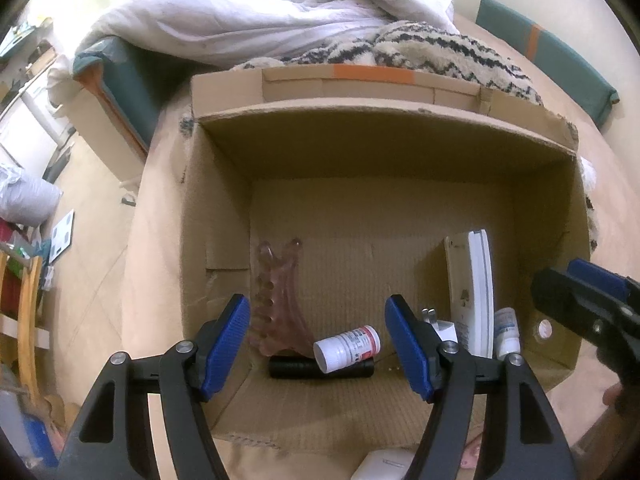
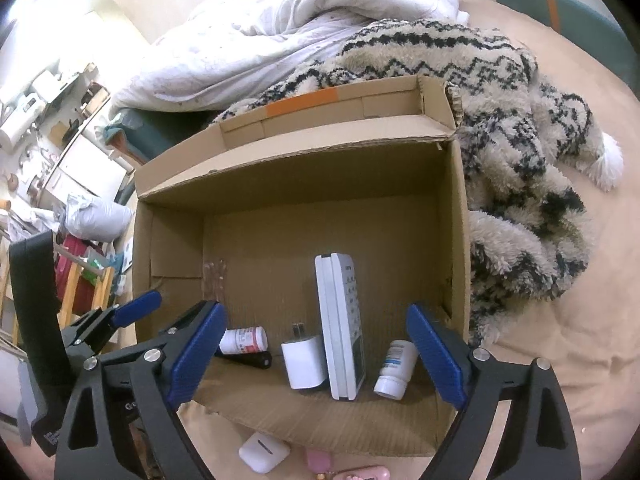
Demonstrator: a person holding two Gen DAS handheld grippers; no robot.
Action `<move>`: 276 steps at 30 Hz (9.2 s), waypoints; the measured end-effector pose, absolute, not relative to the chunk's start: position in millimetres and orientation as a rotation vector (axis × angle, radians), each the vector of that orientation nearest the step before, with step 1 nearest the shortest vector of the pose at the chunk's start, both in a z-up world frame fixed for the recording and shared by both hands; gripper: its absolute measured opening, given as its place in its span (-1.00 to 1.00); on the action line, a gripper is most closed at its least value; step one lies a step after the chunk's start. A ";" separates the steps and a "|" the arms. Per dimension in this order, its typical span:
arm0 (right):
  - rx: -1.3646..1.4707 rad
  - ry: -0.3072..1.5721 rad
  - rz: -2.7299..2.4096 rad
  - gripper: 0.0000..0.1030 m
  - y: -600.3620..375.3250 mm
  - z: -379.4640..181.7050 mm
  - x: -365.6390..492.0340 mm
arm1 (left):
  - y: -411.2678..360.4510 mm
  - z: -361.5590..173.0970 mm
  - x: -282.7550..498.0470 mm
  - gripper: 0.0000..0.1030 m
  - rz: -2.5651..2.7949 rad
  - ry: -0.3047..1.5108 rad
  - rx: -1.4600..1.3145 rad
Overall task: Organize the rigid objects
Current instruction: 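Open both grippers to drop the bottles into the box, then withdraw both grippers from the box toward the remaining items, then grasp the white earbud case with the left gripper while the right gripper grasps the pink Hello Kitty clip, then carry the earbud case and pink clip over the box, then lower both items into the box and open both grippers, then withdraw both grippers from the box toward the remaining items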
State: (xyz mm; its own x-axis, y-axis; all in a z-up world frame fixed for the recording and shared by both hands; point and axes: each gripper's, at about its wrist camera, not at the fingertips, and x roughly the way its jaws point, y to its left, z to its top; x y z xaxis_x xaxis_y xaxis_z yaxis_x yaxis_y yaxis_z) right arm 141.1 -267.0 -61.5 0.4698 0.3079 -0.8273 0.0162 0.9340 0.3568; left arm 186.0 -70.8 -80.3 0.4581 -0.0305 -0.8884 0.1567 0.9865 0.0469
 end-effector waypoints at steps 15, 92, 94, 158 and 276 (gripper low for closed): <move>0.359 1.039 0.174 0.89 -276.8 -33.5 121.8 | -50.7 -53.1 171.3 0.31 -0.103 1.089 0.062; 0.015 1.564 0.127 0.57 -209.3 -200.4 45.0 | -45.7 -179.0 101.4 -0.21 -0.079 1.448 0.208; -0.066 1.560 0.126 0.56 -197.1 -205.2 41.5 | -47.1 -181.3 100.7 -0.21 -0.079 1.446 0.212; 0.326 0.971 0.252 0.14 -274.6 -26.0 122.6 | -57.8 -37.1 168.6 -0.22 -0.102 1.000 0.110; 0.318 1.137 0.137 1.00 -261.6 -64.7 36.0 | 15.1 -56.3 93.5 0.28 -0.001 1.100 0.009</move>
